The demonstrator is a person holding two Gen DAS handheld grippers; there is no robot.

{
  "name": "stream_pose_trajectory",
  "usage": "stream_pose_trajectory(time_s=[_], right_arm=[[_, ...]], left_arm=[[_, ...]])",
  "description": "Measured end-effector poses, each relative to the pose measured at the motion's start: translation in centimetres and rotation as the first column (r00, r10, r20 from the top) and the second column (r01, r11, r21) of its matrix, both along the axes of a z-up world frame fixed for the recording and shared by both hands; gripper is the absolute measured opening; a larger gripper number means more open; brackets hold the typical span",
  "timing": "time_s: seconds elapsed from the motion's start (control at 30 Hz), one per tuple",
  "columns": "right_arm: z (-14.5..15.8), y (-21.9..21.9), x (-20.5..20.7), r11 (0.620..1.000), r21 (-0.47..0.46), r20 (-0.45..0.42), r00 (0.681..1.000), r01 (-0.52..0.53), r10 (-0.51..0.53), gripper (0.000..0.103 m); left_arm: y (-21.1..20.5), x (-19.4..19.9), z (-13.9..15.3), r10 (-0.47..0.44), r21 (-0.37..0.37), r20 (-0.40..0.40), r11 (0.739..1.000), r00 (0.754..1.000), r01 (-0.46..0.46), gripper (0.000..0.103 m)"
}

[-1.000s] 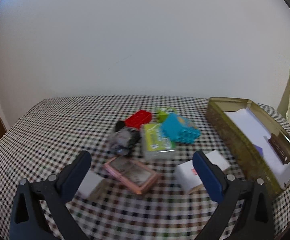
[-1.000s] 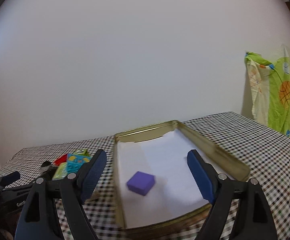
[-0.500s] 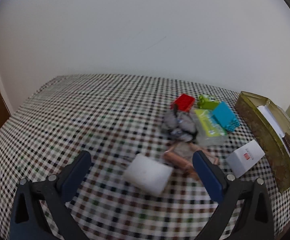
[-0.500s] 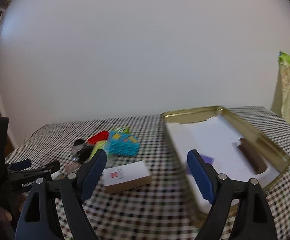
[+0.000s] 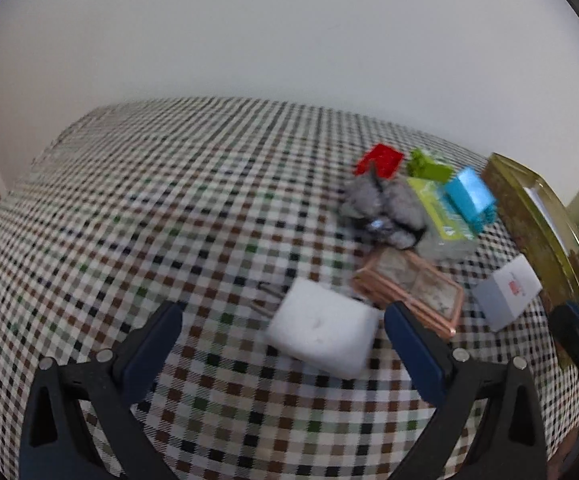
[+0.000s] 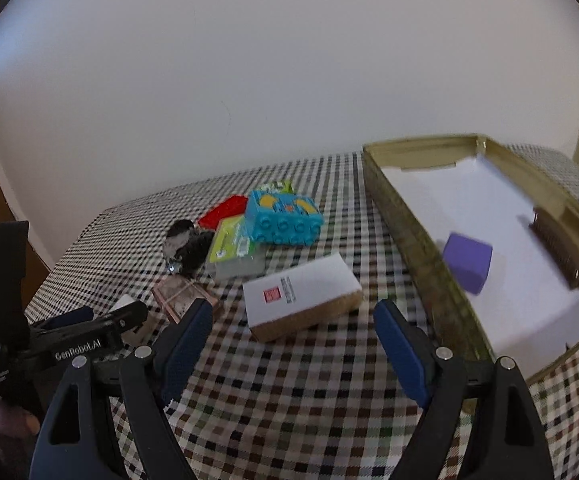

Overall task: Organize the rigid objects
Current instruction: 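Grasp the white foam block with the left tool while the right tool grasps the red-seal white box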

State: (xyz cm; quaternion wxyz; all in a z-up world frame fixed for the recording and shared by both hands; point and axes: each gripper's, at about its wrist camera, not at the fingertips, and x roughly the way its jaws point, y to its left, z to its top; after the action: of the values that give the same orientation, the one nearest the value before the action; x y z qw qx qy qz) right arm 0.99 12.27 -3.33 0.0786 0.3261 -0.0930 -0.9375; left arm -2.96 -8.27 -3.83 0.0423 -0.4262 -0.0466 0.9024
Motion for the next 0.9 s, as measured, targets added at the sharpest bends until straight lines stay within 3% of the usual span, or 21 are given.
stream_pose_trajectory(time_s=[0.1, 0.3, 0.33, 0.37, 0.4, 0.67, 0.9], right_arm=[[-0.5, -0.1, -0.5, 1.0, -0.014, 0.04, 0.999, -0.007, 0.008, 0.084], [-1.4, -0.2, -1.6, 0.999, -0.038, 0.092, 0.996, -0.01, 0.014, 0.084], [-1.6, -0.2, -1.9, 0.999, -0.043, 0.105, 0.994, -0.012, 0.016, 0.084], [-1.7, -0.3, -2.0, 0.999, -0.045, 0.115, 0.993, -0.01, 0.015, 0.084], [-1.7, -0.3, -2.1, 0.999, -0.045, 0.123, 0.992, -0.008, 0.013, 0.084], [-2.1, -0.2, -3.6, 0.999, -0.037, 0.146, 0.989, 0.013, -0.008, 0.084], [-2.2, -0.3, -6.4, 0.992, -0.097, 0.182, 0.981, 0.086, -0.067, 0.084]], left_arm=[[-0.1, -0.5, -0.5, 0.006, 0.011, 0.029, 1.0, 1.0, -0.007, 0.102], [1.7, -0.6, -0.9, -0.02, -0.087, 0.054, 0.996, 0.998, 0.024, 0.1], [2.0, -0.4, -0.8, -0.022, -0.097, 0.048, 0.995, 0.999, 0.027, 0.093], [1.9, -0.2, -0.6, -0.03, -0.092, 0.034, 0.995, 0.999, 0.033, 0.076], [1.7, 0.1, -0.2, -0.035, -0.093, 0.021, 0.995, 0.999, 0.037, 0.066], [1.2, 0.4, 0.2, -0.023, -0.041, 0.007, 0.999, 1.0, 0.023, 0.066], [-2.2, 0.2, 0.9, 0.122, 0.047, -0.041, 0.992, 0.992, -0.12, 0.066]])
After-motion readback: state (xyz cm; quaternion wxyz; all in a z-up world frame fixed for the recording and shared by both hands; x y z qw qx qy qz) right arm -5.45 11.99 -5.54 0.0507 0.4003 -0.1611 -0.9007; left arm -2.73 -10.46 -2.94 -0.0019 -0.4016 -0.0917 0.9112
